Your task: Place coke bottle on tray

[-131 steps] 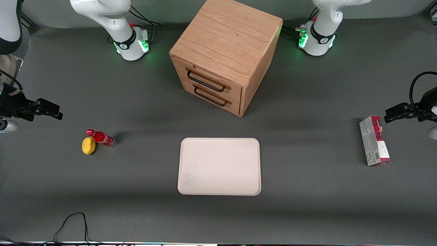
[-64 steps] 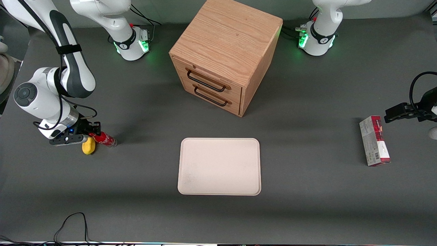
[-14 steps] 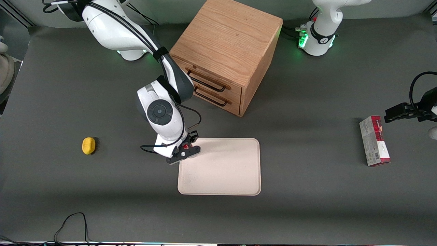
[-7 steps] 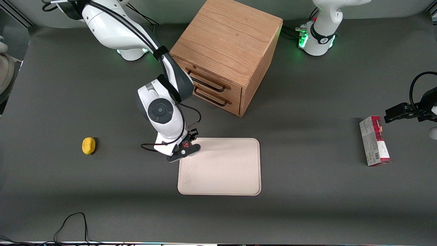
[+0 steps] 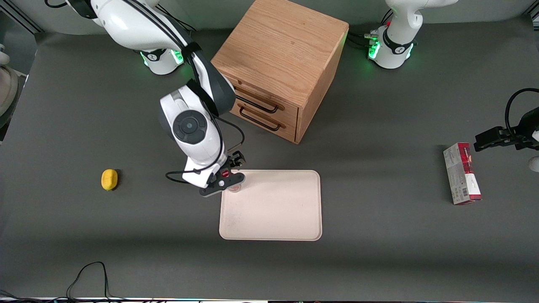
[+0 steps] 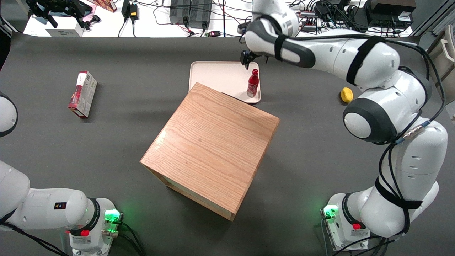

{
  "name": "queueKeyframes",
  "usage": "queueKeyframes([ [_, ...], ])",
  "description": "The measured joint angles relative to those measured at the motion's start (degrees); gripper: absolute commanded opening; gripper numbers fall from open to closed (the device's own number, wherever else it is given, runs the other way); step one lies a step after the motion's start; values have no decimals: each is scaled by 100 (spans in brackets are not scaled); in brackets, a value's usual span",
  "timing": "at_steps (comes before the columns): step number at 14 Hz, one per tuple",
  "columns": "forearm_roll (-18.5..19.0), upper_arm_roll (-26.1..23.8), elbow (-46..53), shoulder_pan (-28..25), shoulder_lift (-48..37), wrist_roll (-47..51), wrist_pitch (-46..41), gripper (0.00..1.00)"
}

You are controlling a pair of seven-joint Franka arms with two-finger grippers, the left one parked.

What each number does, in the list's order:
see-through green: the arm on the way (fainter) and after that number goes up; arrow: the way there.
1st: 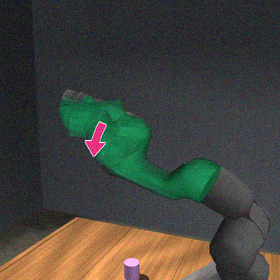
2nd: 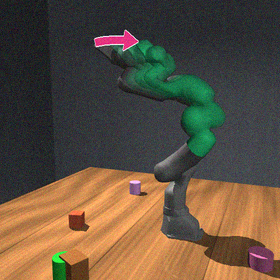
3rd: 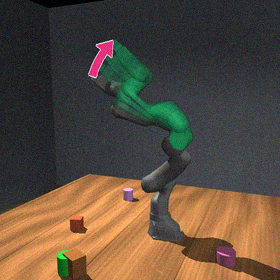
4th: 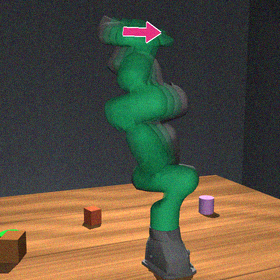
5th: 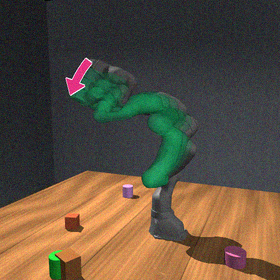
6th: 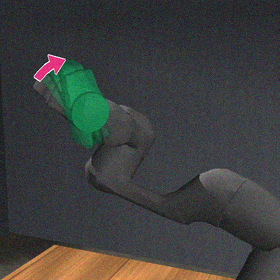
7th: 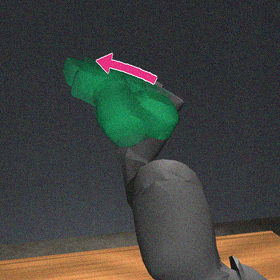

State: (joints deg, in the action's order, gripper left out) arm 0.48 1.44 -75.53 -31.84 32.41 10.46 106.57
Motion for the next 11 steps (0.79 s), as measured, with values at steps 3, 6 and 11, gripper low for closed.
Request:
queueKeyframes([
  [3, 0, 2, 1163, 0, -117, 0, -1348, 100],
  [6, 15, 45, 1931, 14, -257, 5, -2212, 100],
  [11, 81, 532, 2102, 433, -735, 7, -2570, 100],
])
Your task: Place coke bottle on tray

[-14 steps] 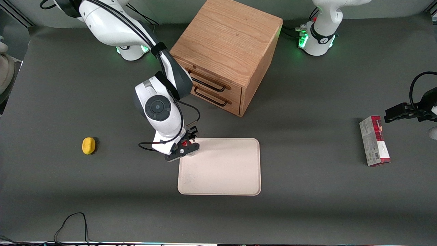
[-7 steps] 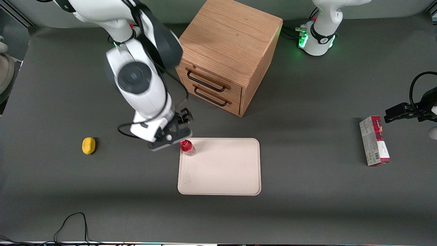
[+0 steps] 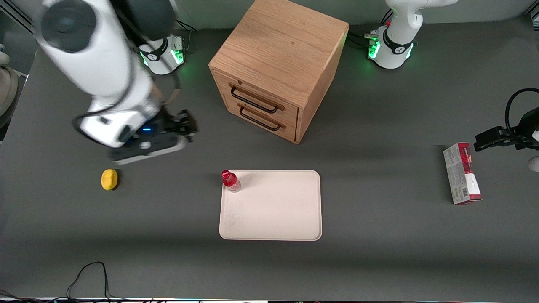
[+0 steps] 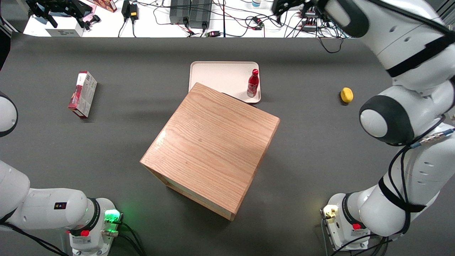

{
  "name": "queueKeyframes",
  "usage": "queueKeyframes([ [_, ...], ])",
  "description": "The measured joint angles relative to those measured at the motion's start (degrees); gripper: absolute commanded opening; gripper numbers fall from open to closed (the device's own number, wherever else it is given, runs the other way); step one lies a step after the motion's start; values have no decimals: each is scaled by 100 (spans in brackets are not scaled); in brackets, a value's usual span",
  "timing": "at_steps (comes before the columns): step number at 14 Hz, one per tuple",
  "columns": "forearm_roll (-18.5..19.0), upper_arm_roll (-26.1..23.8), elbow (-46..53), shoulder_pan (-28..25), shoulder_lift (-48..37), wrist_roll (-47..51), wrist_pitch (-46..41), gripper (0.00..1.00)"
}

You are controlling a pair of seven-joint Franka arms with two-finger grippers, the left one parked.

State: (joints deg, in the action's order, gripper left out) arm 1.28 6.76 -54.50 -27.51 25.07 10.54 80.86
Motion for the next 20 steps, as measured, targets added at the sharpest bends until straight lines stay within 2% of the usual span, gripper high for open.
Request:
queueKeyframes([
  [2, -1, -82, -225, 587, -211, -15, 33, 100],
  [5, -7, -402, -1186, 1538, -843, -23, 516, 100],
  [9, -35, -488, -2401, 2302, -1725, -570, 770, 100],
  [13, -42, -500, -3261, 2479, -2193, -794, 1063, 100],
  [20, -41, -501, -3436, 2623, -2195, -959, 1133, 100],
])
